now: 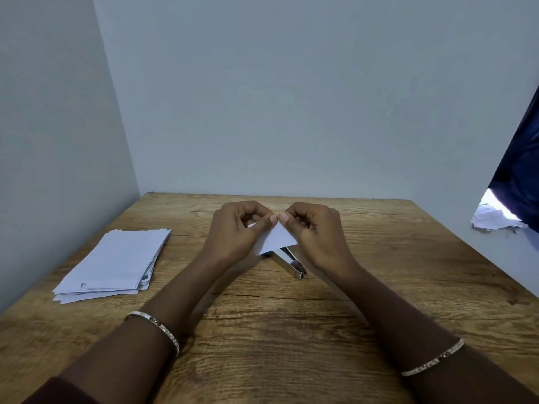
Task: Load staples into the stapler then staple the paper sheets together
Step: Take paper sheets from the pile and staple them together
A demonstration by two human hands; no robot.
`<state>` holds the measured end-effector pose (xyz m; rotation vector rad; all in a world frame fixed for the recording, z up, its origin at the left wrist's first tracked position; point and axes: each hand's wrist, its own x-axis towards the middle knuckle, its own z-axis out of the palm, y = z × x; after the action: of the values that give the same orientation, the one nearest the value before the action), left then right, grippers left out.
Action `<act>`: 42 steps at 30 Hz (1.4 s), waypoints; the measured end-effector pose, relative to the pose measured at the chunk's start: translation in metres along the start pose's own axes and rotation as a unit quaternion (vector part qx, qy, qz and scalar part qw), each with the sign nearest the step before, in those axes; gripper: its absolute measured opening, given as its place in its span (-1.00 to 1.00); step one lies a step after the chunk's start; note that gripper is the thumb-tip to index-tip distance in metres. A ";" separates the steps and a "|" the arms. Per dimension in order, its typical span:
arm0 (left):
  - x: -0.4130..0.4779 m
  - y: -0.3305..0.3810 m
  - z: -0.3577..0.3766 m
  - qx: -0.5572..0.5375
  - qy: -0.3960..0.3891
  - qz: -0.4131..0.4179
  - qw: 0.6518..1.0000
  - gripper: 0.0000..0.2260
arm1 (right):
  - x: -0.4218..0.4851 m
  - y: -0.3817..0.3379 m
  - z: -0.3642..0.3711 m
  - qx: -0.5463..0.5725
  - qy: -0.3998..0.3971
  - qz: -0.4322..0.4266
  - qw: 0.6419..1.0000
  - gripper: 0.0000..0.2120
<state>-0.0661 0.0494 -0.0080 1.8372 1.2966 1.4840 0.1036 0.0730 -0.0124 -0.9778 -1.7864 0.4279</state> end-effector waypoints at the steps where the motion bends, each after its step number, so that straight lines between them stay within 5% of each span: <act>1: 0.000 0.000 0.001 0.014 0.009 0.013 1.000 -0.91 | 0.001 0.000 0.000 -0.002 0.000 0.004 1.000 -0.81; 18: 0.005 -0.010 -0.016 0.180 -0.005 0.031 0.983 -0.84 | 0.009 0.009 -0.021 0.039 -0.020 0.067 0.997 -0.94; 23: 0.002 -0.008 -0.016 0.004 0.057 -0.109 0.992 -0.55 | 0.009 0.006 -0.027 0.074 0.001 0.047 0.996 -0.96; 26: 0.004 -0.005 -0.017 -0.140 0.001 -0.303 0.943 -0.29 | 0.008 0.003 -0.027 0.089 0.001 0.002 0.996 -0.96; 29: 0.006 -0.003 -0.020 -0.254 -0.046 -0.392 0.883 -0.38 | 0.009 0.001 -0.026 0.084 -0.009 -0.030 0.996 -0.89; 34: 0.007 -0.002 -0.025 -0.440 -0.040 -0.430 0.787 -0.76 | 0.007 0.000 -0.024 0.031 -0.010 -0.073 0.997 -0.82; 36: 0.006 -0.001 -0.022 -0.479 -0.024 -0.429 0.766 -0.76 | 0.006 0.000 -0.023 0.014 -0.011 -0.083 0.996 -0.82; 42: 0.001 0.008 -0.009 -0.433 0.026 -0.365 0.824 -0.65 | 0.002 -0.002 -0.019 -0.114 0.002 -0.212 0.971 -0.90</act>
<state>-0.0714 0.0450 0.0015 0.6043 0.9127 1.3204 0.1193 0.0701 -0.0017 -0.7173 -2.0072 -0.0488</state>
